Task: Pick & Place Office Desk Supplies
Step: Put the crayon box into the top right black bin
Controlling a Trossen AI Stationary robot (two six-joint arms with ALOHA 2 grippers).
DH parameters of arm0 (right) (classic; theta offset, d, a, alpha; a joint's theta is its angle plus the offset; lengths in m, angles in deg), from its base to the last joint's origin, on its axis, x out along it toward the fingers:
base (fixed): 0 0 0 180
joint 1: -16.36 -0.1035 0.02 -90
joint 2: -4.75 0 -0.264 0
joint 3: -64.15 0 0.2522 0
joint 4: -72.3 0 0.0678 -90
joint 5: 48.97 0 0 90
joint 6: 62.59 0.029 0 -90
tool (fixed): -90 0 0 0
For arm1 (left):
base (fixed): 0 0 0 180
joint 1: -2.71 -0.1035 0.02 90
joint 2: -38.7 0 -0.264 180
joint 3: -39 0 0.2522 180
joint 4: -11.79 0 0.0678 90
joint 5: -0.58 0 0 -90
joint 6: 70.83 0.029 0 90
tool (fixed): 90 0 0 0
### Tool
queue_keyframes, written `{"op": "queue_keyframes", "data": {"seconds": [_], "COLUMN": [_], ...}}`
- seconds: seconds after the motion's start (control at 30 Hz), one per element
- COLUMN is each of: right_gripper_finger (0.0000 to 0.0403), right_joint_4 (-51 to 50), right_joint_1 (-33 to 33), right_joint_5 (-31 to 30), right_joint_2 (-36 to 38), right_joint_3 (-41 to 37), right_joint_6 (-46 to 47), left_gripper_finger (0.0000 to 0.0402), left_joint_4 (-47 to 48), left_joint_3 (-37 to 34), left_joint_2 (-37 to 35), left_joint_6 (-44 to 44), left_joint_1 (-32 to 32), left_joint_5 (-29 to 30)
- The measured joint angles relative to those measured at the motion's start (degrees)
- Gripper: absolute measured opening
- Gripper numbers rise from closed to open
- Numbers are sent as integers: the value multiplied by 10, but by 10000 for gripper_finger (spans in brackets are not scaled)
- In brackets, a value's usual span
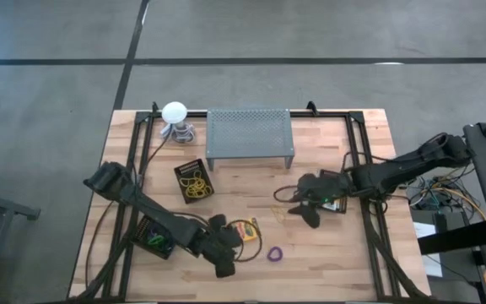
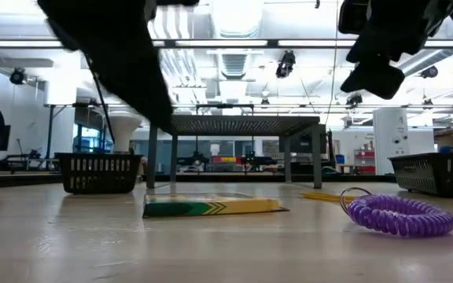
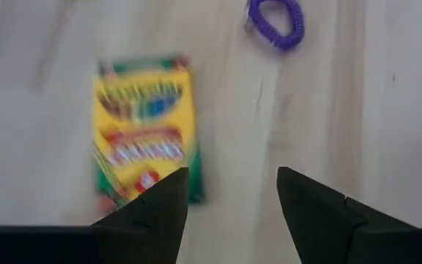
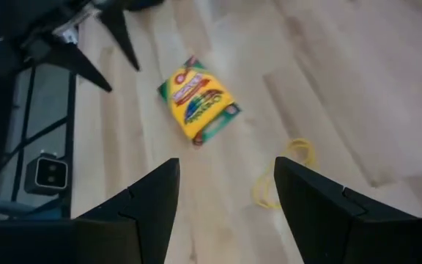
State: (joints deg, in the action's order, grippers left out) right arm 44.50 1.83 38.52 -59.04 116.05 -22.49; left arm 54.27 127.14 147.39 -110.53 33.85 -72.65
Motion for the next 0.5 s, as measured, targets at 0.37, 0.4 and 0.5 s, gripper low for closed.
{"op": "queue_keyframes", "data": {"seconds": [0.37,0.4,0.5], "right_gripper_finger": [219,219,219], "right_joint_4": [138,154,204], "right_joint_1": [-23,-23,-24], "right_joint_5": [24,30,59], "right_joint_2": [-143,-157,-193], "right_joint_3": [0,0,0], "right_joint_6": [18,25,38], "left_gripper_finger": [207,207,206], "left_joint_4": [-48,-49,-74], "left_joint_3": [-82,-89,-108], "left_joint_2": [8,8,7], "left_joint_6": [-302,-319,-339], "left_joint_1": [-2,-2,-5], "left_joint_5": [-72,-72,-70]}}
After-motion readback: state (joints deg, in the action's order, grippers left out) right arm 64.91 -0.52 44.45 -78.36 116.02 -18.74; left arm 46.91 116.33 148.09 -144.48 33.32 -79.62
